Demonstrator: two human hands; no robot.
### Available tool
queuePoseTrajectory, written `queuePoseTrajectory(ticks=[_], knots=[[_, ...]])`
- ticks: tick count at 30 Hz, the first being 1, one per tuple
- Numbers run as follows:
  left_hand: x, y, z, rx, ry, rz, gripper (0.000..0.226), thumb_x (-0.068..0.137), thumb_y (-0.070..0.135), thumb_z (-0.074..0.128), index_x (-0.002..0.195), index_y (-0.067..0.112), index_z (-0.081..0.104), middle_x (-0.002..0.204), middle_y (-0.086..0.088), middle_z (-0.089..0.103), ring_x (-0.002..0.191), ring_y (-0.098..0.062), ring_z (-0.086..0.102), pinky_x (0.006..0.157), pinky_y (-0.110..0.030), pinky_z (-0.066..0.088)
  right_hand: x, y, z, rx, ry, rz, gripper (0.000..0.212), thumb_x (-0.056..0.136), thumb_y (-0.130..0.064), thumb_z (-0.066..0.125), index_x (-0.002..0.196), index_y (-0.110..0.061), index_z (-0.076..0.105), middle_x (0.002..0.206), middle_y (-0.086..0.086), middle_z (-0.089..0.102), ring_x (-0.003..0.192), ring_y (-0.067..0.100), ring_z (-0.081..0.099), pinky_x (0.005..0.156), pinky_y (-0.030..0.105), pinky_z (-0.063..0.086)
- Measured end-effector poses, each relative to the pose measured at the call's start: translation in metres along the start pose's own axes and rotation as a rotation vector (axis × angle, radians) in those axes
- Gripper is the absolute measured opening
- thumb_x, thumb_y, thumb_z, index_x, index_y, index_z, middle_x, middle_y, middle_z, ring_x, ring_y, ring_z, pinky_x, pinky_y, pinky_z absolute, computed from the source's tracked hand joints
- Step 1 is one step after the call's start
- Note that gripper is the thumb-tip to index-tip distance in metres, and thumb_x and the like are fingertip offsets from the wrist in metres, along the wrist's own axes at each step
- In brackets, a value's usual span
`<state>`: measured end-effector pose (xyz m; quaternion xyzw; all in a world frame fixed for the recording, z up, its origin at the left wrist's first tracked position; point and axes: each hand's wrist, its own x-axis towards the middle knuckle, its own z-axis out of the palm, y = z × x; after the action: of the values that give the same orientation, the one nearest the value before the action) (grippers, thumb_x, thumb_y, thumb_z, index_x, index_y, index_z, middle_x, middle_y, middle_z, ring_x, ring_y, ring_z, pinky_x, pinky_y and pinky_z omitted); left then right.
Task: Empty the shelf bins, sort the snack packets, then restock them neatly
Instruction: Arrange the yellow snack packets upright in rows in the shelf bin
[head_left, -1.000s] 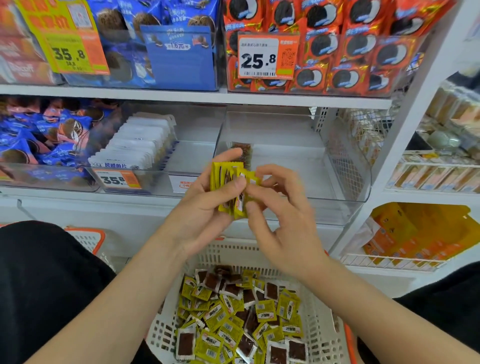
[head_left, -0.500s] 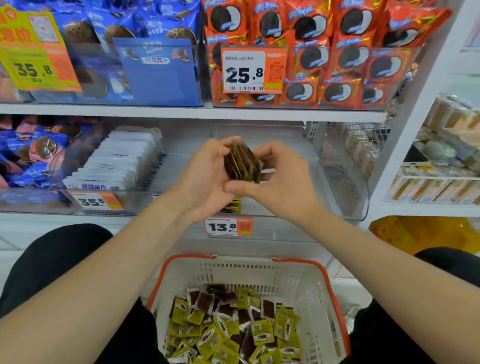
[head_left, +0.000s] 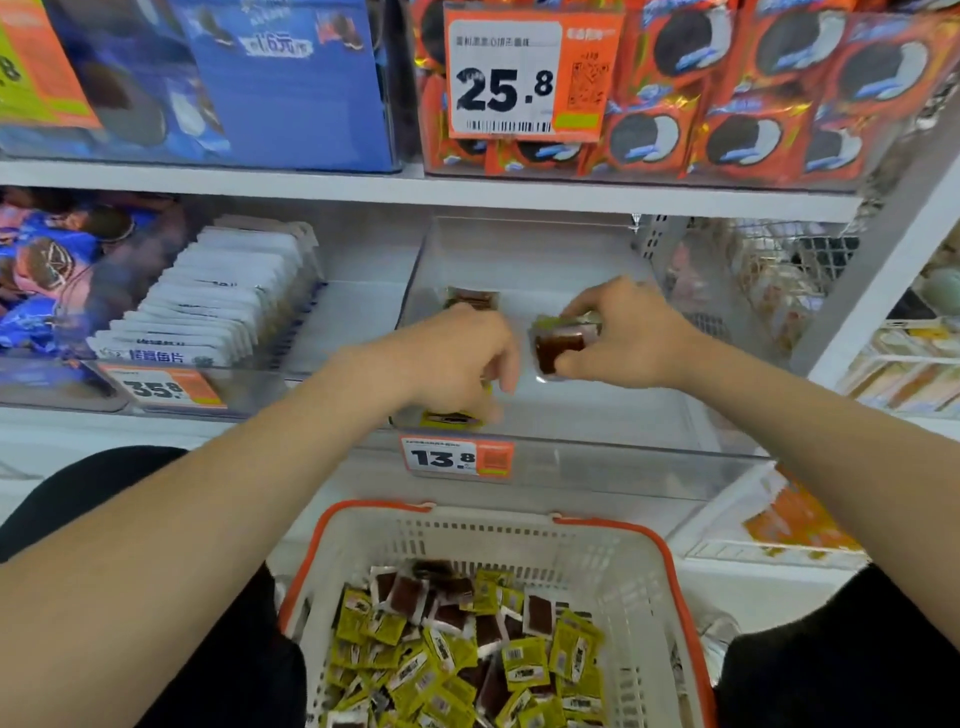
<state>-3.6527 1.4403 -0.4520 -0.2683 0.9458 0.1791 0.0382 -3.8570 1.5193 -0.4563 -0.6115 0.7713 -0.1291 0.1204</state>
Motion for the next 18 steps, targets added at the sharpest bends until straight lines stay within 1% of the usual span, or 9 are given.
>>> queuePoseTrajectory(ticks=[2,4,5,7,9,12,14,15,18], knots=[[0.010,-0.002,0.004,0.193,-0.128,0.058,0.038,0.075,0.015,0.088,0.107,0.029,0.071,0.104,0.003,0.057,0.103,-0.019,0.055,0.087,-0.035,0.050,-0.002,0.009,0.004,-0.026,-0.096,-0.005,0.062,0.065,-0.055,0.081,0.113,-0.016,0.076,0.109,0.007,0.073,0.107,0.026,0.066,0.085,0.032,0.053],[0.018,-0.004,0.013,0.326,-0.156,0.074,0.045,0.082,0.006,0.075,0.118,0.029,0.063,0.114,0.000,0.048,0.113,-0.027,0.052,0.085,-0.039,0.047,-0.004,0.011,0.011,-0.020,-0.140,-0.052,0.057,0.058,-0.058,0.071,0.098,-0.019,0.079,0.095,0.007,0.076,0.095,0.025,0.069,0.079,0.034,0.056],[0.020,-0.006,0.019,0.410,-0.149,0.063,0.048,0.086,0.003,0.069,0.127,0.026,0.057,0.119,-0.004,0.046,0.116,-0.030,0.051,0.080,-0.038,0.044,-0.004,0.012,0.015,-0.004,-0.174,-0.072,0.055,0.057,-0.056,0.068,0.097,-0.020,0.079,0.091,0.004,0.075,0.091,0.022,0.069,0.077,0.033,0.056],[0.023,-0.012,0.029,0.525,-0.105,0.009,0.055,0.088,0.000,0.065,0.137,0.016,0.046,0.129,-0.013,0.046,0.117,-0.035,0.054,0.076,-0.040,0.043,-0.004,0.012,0.020,0.022,-0.252,-0.118,0.058,0.058,-0.051,0.068,0.108,-0.023,0.076,0.098,-0.005,0.073,0.093,0.016,0.067,0.080,0.029,0.055],[0.025,-0.017,0.030,0.546,-0.050,-0.054,0.057,0.085,0.002,0.072,0.133,0.008,0.042,0.125,-0.016,0.050,0.109,-0.037,0.059,0.072,-0.043,0.047,-0.003,0.015,0.021,0.034,-0.314,-0.159,0.063,0.062,-0.049,0.071,0.119,-0.024,0.071,0.110,-0.011,0.069,0.101,0.011,0.065,0.090,0.031,0.055],[0.028,-0.016,0.020,0.590,0.069,-0.099,0.042,0.090,0.013,0.074,0.125,0.011,0.051,0.120,-0.012,0.059,0.109,-0.037,0.063,0.069,-0.041,0.044,-0.002,0.013,0.027,0.076,-0.324,-0.208,0.063,0.060,-0.050,0.074,0.119,-0.027,0.068,0.114,-0.012,0.068,0.105,0.010,0.065,0.096,0.034,0.054],[0.030,-0.009,0.014,0.653,0.111,-0.169,0.033,0.090,0.009,0.074,0.120,0.012,0.061,0.121,-0.013,0.063,0.113,-0.037,0.064,0.073,-0.042,0.045,-0.002,0.006,0.036,0.132,-0.311,-0.219,0.060,0.062,-0.047,0.077,0.117,-0.027,0.068,0.115,-0.011,0.069,0.106,0.009,0.066,0.097,0.034,0.054],[0.031,-0.006,0.014,0.649,0.127,-0.204,0.032,0.089,0.005,0.073,0.119,0.010,0.063,0.121,-0.015,0.063,0.113,-0.038,0.065,0.076,-0.043,0.047,-0.001,0.000,0.043,0.160,-0.289,-0.225,0.056,0.066,-0.039,0.081,0.118,-0.026,0.067,0.117,-0.010,0.070,0.108,0.010,0.066,0.099,0.035,0.054],[0.033,-0.003,0.014,0.578,0.198,-0.246,0.024,0.090,-0.006,0.064,0.111,0.007,0.062,0.117,-0.019,0.062,0.111,-0.041,0.064,0.075,-0.042,0.045,0.005,-0.016,0.063,0.210,-0.183,-0.222,0.057,0.074,-0.023,0.085,0.126,-0.018,0.063,0.128,-0.001,0.068,0.122,0.017,0.063,0.107,0.036,0.049]])
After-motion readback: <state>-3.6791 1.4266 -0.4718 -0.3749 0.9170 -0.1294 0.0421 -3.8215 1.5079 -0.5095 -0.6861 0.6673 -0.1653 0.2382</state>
